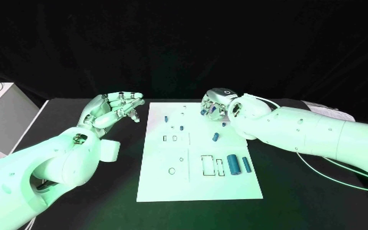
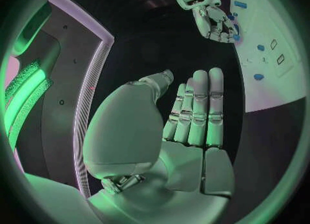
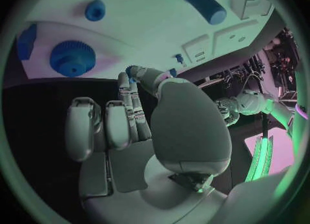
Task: Assemble the parts on the task board
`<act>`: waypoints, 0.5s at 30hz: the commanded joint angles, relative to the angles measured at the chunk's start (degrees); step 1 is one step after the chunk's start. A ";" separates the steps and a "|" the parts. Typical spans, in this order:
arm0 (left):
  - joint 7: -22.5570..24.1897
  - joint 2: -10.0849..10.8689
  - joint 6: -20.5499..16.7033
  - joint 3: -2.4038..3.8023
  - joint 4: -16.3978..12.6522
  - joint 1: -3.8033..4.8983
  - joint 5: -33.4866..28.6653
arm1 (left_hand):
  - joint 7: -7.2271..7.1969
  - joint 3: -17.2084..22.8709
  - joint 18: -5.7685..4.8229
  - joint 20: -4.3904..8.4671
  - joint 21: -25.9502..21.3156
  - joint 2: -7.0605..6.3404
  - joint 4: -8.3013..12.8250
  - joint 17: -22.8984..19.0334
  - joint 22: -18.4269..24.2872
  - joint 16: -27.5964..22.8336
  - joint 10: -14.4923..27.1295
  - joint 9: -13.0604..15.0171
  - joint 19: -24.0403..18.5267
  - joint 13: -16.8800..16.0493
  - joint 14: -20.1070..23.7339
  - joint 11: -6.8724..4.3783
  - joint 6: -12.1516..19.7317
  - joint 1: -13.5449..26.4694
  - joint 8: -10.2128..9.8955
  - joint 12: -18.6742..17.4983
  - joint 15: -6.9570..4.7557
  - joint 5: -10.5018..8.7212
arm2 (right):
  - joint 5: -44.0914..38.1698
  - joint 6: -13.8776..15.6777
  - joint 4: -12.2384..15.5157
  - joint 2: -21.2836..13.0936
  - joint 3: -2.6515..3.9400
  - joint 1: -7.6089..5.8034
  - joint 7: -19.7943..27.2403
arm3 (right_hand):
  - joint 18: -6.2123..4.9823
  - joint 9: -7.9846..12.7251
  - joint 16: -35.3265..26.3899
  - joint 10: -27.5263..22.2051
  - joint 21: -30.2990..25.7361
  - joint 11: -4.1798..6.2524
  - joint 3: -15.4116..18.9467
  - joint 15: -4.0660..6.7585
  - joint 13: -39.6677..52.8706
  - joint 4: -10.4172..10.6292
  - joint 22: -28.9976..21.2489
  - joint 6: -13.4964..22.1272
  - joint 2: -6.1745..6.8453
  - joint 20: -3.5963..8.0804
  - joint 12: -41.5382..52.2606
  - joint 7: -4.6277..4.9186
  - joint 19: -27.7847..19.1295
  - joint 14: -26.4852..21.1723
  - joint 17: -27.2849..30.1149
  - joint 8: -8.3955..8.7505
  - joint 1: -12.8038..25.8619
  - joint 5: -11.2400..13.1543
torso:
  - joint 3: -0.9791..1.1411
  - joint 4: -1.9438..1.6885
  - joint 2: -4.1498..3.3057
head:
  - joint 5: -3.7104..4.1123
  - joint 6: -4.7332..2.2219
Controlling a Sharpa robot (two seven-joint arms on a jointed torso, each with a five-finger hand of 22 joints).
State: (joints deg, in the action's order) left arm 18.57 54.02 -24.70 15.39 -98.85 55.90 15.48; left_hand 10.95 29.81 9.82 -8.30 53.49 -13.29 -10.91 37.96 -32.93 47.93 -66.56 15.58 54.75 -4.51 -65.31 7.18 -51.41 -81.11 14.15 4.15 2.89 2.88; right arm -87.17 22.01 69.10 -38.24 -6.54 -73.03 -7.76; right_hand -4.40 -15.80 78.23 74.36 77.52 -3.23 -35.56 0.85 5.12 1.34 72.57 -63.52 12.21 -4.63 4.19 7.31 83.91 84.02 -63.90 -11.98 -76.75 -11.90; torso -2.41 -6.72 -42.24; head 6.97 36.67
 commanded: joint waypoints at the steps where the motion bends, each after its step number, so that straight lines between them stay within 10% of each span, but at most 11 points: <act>1: 0.19 -0.04 0.42 0.06 -0.01 0.03 0.21 | 0.02 0.35 0.65 -0.05 0.40 0.48 -0.11 0.07 -0.05 0.35 0.01 0.08 -0.31 -0.05 0.27 -0.08 -0.51 0.16 -0.19 -0.10 -0.10 0.01 | 0.49 2.74 -0.23 1.20 0.11 -0.17 -3.02 | 0.99 -0.51 0.36 0.28 0.37 -0.02 -0.16 0.52 0.09 0.19 0.05 -0.32 -0.41 0.23 -0.04 -0.01 0.56 1.56 -0.09 -0.20 0.03 -0.31 | -0.01 0.00 -0.07 | 0.08 -0.20; 15: 0.10 -0.11 0.41 0.07 0.07 0.04 0.21 | 0.02 0.35 0.65 -0.05 0.40 0.48 -0.11 0.07 -0.05 0.35 0.01 0.08 -0.31 -0.05 0.27 -0.08 -0.51 0.16 -0.19 -0.10 -0.10 0.01 | -2.49 4.83 -7.15 8.75 0.23 -0.45 -4.98 | 1.02 -0.76 0.50 0.20 0.52 0.01 -0.17 0.56 0.10 0.04 0.26 -0.26 -0.31 0.28 -0.25 -0.05 0.57 1.59 -0.28 -0.28 -0.02 -0.47 | -0.09 -0.34 -0.24 | 0.25 -0.41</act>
State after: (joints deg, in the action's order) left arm 18.45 54.02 -24.71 15.40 -98.66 55.91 15.49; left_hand 10.95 29.81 9.76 -8.30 53.71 -13.29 -10.91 37.95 -32.92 47.92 -66.56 15.57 54.75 -4.51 -65.31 7.18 -51.41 -81.11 14.15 4.15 2.90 2.88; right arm -87.93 25.42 62.33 -29.64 -6.33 -73.46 -11.61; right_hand -4.40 -15.82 78.44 74.36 77.78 -3.24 -35.54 0.85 5.17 1.33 72.78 -63.50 12.15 -4.63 4.06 7.31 83.91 84.02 -64.08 -11.96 -76.67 -12.21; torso -2.49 -6.96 -42.42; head 7.23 36.26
